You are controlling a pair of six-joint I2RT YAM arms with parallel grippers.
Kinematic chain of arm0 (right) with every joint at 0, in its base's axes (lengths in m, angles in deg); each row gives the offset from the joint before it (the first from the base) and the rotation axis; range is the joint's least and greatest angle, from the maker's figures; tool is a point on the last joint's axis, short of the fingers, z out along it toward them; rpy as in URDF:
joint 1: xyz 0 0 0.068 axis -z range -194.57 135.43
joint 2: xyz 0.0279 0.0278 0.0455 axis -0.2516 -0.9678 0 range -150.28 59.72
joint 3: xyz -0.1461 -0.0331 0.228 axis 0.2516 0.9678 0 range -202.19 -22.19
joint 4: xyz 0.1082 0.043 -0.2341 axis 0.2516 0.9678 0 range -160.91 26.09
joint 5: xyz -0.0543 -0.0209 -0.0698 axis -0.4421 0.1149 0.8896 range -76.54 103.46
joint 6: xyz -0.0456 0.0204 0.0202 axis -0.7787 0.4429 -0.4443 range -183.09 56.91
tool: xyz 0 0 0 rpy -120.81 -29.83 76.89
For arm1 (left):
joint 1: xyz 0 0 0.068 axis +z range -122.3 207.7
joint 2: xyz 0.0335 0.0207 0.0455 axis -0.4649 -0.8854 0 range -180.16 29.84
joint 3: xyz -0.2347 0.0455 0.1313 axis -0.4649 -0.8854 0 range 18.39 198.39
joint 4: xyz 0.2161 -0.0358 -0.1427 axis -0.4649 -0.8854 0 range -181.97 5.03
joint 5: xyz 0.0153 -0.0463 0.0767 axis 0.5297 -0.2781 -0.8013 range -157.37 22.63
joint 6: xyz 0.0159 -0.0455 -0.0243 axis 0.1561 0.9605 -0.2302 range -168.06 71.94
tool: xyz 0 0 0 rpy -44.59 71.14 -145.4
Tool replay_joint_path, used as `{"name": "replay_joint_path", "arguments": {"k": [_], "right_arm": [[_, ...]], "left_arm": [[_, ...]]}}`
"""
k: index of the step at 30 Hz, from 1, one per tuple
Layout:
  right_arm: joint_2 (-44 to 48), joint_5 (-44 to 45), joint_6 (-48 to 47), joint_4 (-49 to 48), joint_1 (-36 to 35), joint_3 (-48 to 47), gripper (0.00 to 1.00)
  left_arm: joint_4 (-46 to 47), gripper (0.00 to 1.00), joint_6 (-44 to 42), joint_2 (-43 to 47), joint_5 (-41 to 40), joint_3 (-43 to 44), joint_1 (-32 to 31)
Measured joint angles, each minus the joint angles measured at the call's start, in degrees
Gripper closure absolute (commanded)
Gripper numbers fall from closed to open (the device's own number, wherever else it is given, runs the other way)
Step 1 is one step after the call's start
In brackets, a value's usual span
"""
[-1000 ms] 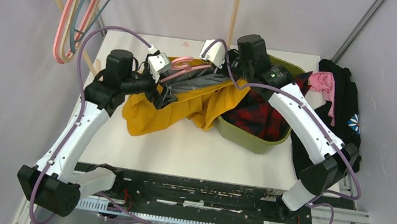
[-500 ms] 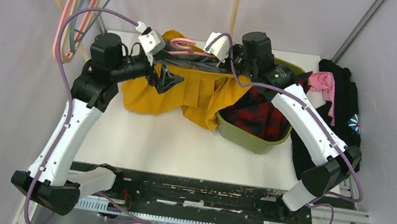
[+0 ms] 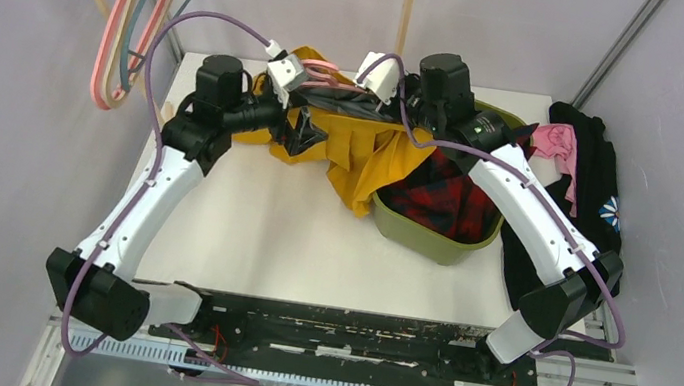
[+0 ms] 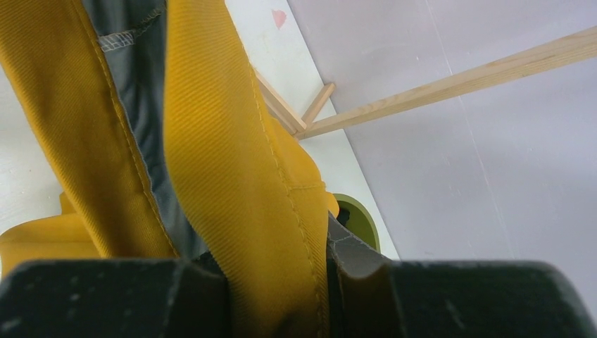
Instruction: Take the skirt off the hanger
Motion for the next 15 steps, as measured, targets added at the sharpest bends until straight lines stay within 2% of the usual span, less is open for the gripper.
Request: {"name": "replay_joint_path", "arguments": {"k": [10, 15], "right_arm": [[1.3, -0.5, -0.1, 0.9, 0.0, 1.2, 0.99], [2.0, -0.6, -0.6, 1.0, 0.0, 2.3, 0.99]], "left_arm": [[0.6, 0.33, -9.6, -0.8, -3.0, 3.5, 0.0], [1.8, 0.31, -9.9, 4.1, -1.1, 4.5, 0.1]]}}
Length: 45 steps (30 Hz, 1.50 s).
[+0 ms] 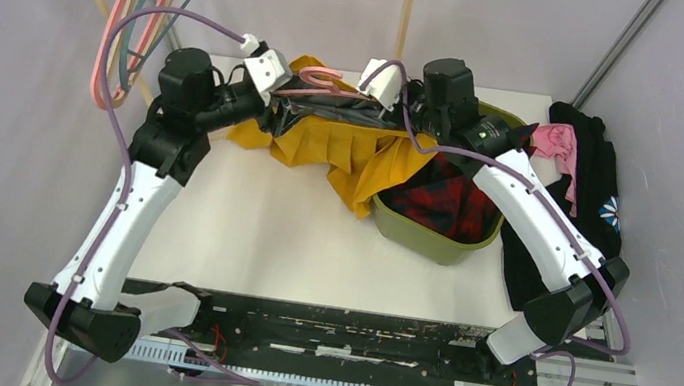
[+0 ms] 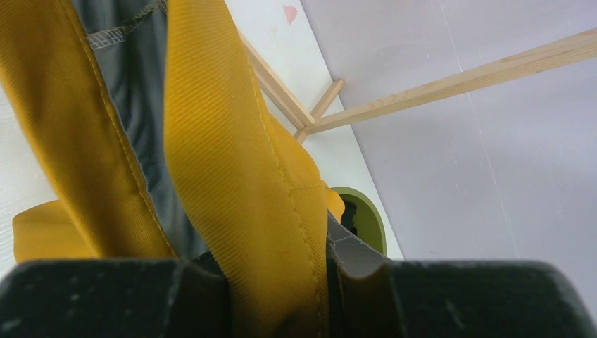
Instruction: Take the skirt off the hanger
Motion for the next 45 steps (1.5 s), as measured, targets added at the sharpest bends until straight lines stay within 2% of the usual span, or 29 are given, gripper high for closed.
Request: {"name": "replay_joint_path", "arguments": {"k": [5, 21, 25, 28, 29, 30, 31, 35, 41, 45], "right_arm": [[0.5, -0.2, 0.0, 0.1, 0.0, 0.2, 0.99], [2.2, -1.1, 0.7, 1.3, 0.0, 1.0, 0.99], [3.1, -1.4, 1.3, 1.4, 0.0, 1.8, 0.99], [3.5, -1.7, 1.6, 1.4, 0.0, 2.1, 0.99], [3.6, -1.8, 1.7, 1.4, 0.0, 2.3, 0.99], [3.7, -1.7, 1.7, 1.4, 0.0, 2.4, 0.99], [3.8, -1.7, 1.8, 1.4, 0.0, 2.5, 0.99], [4.3, -0.6, 1.4, -1.3, 0.9, 2.5, 0.99], [4.9, -0.3, 0.5, -1.0, 1.3, 2.5, 0.99], [4.7, -0.4, 0.4, -1.7, 1.1, 2.1, 0.89]], "left_arm": [[1.0, 0.34, -0.5, 1.3, 1.5, -0.5, 0.7], [5.9, 0.34, -2.4, -11.1, 6.2, -1.1, 2.0], [7.8, 0.37, -2.4, -13.0, 6.7, -0.7, 2.1], [9.0, 0.48, -2.4, -14.3, 7.3, 0.0, 2.1], [9.5, 0.56, -2.4, -14.9, 7.5, 0.4, 2.1], [9.9, 0.81, -2.3, -15.5, 7.8, 0.7, 2.1], [10.4, 0.95, -1.9, -16.0, 8.4, 0.9, 2.1], [11.0, 0.97, -1.6, -17.6, 12.4, 1.0, 1.4], [11.3, 0.97, 3.2, -16.7, 11.2, 0.6, 0.2], [11.0, 0.97, 7.4, -13.6, 8.5, -1.4, -0.8]]}}
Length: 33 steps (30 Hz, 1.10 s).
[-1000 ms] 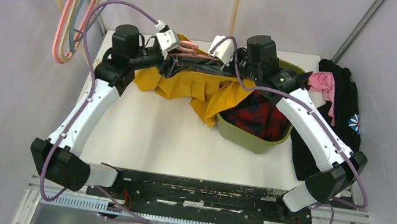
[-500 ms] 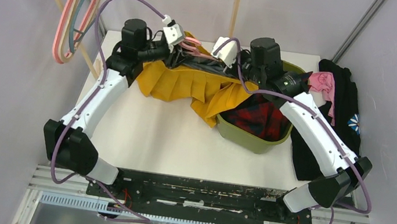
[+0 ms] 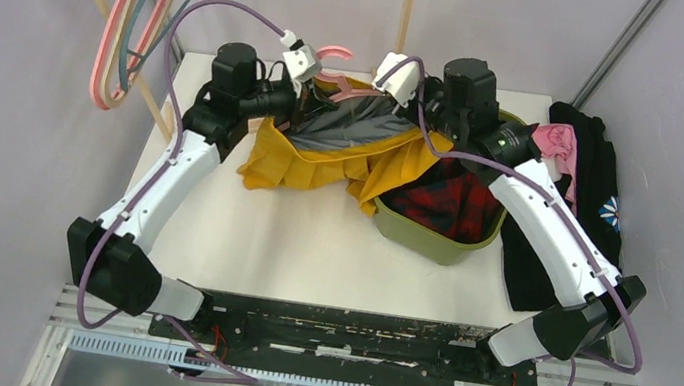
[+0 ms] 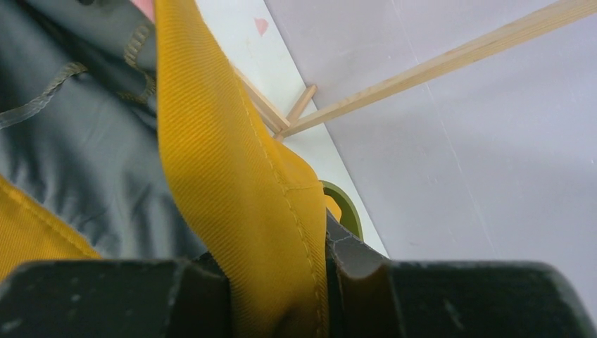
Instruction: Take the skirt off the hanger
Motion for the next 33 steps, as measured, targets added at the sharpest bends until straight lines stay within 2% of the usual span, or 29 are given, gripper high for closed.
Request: {"name": "replay_joint_path", "arguments": {"k": [2, 4, 6, 9, 10, 15, 21, 33], "right_arm": [[-0.5, 0.3, 0.0, -0.2, -0.1, -0.8, 0.8], [-1.3, 0.5, 0.1, -0.5, -0.2, -1.6, 0.63], [-2.2, 0.9, 0.5, -0.5, -0.3, -2.3, 0.58], [-3.8, 2.0, 1.6, -1.4, -0.3, -3.7, 0.35], [-4.2, 2.3, 2.2, -1.7, -0.3, -4.1, 0.32], [-4.8, 0.6, 5.0, -3.7, -2.6, -7.0, 0.3], [-4.8, -0.6, 5.8, -5.4, -6.2, -9.2, 0.33], [-6.5, 1.2, 5.9, -8.2, -5.9, -8.0, 0.32]], "left_arm": [[0.1, 0.97, 1.8, 1.8, -2.0, -1.3, -0.7], [0.2, 0.97, 2.9, 3.1, -4.1, -2.5, -1.3], [-0.1, 0.97, 3.5, 4.3, -6.4, -3.9, -1.6], [-0.8, 0.97, 4.2, 4.7, -8.1, -4.4, -2.0], [-1.3, 0.97, 4.4, 4.7, -8.8, -4.4, -2.2], [-3.7, 0.97, 5.5, 4.5, -15.2, -4.4, -3.2], [-6.7, 0.97, 5.6, 3.7, -21.8, -4.3, -2.6], [-10.8, 0.97, 5.7, 5.3, -22.6, -4.3, -2.6]]}}
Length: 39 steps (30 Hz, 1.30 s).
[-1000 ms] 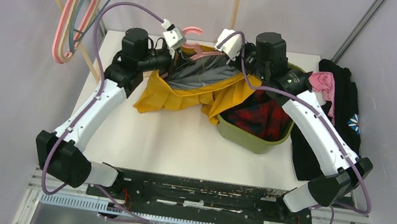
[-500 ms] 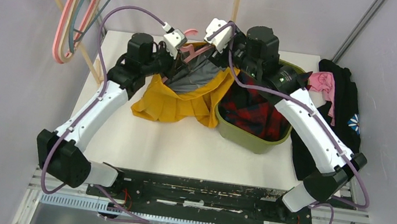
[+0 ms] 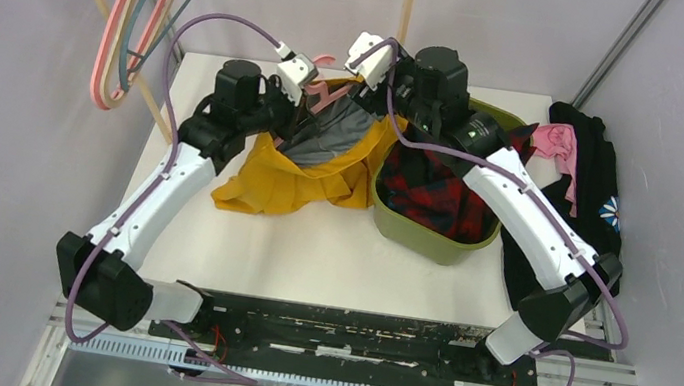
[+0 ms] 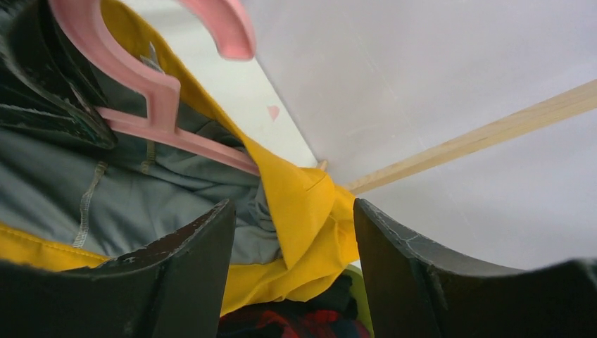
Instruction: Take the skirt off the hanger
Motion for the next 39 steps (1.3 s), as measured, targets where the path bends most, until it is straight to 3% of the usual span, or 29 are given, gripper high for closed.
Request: {"name": "replay_joint_path", "arguments": {"k": [8, 10, 14, 15, 22, 28, 39], "right_arm": [[-0.9, -0.2, 1.2, 0.2, 0.0, 3.7, 0.36], [-1.2, 0.0, 1.2, 0.2, 0.0, 3.9, 0.49], [-2.6, 1.0, 1.2, -0.5, 0.0, 3.8, 0.95], [-3.0, 1.4, 1.3, -0.7, 0.0, 3.6, 0.99], [-6.4, 6.2, 2.3, -2.6, 0.0, 1.2, 0.99], [-9.3, 9.4, 2.6, -4.1, 1.5, -5.8, 0.99], [-14.5, 9.1, 4.9, -5.0, 3.7, -11.1, 0.99]], "left_arm": [[-2.1, 0.97, 0.0, 2.2, 0.1, 1.2, 0.0], [-2.1, 0.97, 0.0, 2.3, 0.2, 1.3, 0.0], [-2.5, 0.97, 0.0, 2.6, 0.2, 1.3, 0.0], [-2.8, 0.97, 0.0, 3.0, 0.2, 1.3, 0.0], [-5.7, 0.97, -0.1, 7.6, -0.4, 0.5, 0.0], [-6.5, 0.97, -0.2, 13.1, -2.8, -6.0, 0.0], [-6.7, 0.97, -0.6, 13.6, -3.1, -8.4, -0.9]]}}
